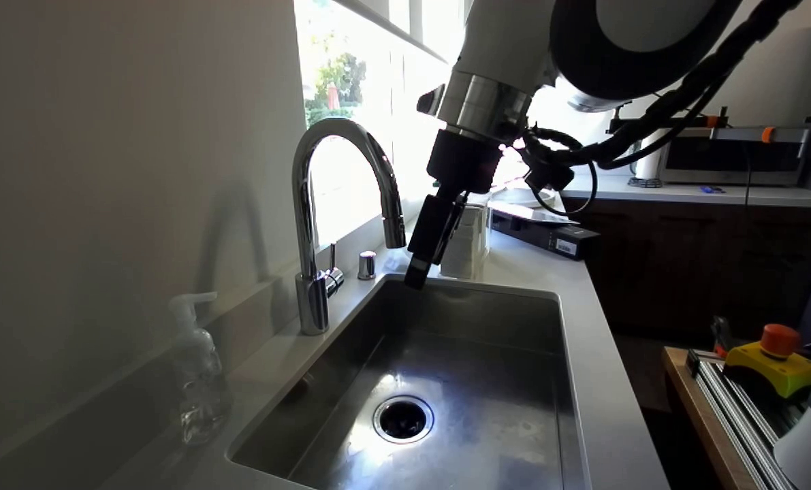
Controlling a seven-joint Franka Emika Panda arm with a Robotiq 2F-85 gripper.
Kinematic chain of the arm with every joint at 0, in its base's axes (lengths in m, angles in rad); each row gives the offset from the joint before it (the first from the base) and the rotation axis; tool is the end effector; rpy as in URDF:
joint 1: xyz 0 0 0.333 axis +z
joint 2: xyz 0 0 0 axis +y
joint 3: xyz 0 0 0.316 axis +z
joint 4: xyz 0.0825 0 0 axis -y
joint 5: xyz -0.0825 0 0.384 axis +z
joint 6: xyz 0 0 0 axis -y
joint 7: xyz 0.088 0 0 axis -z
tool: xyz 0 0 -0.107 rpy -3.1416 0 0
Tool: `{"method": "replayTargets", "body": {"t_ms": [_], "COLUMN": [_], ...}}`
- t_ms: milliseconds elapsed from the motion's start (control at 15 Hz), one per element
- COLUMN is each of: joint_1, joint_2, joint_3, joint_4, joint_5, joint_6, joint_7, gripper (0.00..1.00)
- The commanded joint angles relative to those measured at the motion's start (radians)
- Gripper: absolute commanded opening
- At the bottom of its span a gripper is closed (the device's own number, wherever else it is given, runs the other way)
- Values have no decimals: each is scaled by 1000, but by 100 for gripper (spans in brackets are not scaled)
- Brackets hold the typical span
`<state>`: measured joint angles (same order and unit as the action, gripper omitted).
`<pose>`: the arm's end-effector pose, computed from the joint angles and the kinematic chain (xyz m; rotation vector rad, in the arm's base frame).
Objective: Put the sponge on the hole in the sink
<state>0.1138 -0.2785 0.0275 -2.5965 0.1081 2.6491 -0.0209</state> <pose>0.4441 0.0602 0.3863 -3.0204 -0.1143 -0.4986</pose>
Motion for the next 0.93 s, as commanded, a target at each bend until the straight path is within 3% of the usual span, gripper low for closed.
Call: {"method": "replayTargets", "body": {"t_ms": [0,267,867], "joint_1": [-36,-29,17], "joint_2": [75,159,354], "joint_3": [74,103,126], "joint_4": [35,70,186], "joint_5": [-55,-47,12], "joint_6": [76,133,217], "joint_7": [161,245,264], "gripper": [100,100,100]}}
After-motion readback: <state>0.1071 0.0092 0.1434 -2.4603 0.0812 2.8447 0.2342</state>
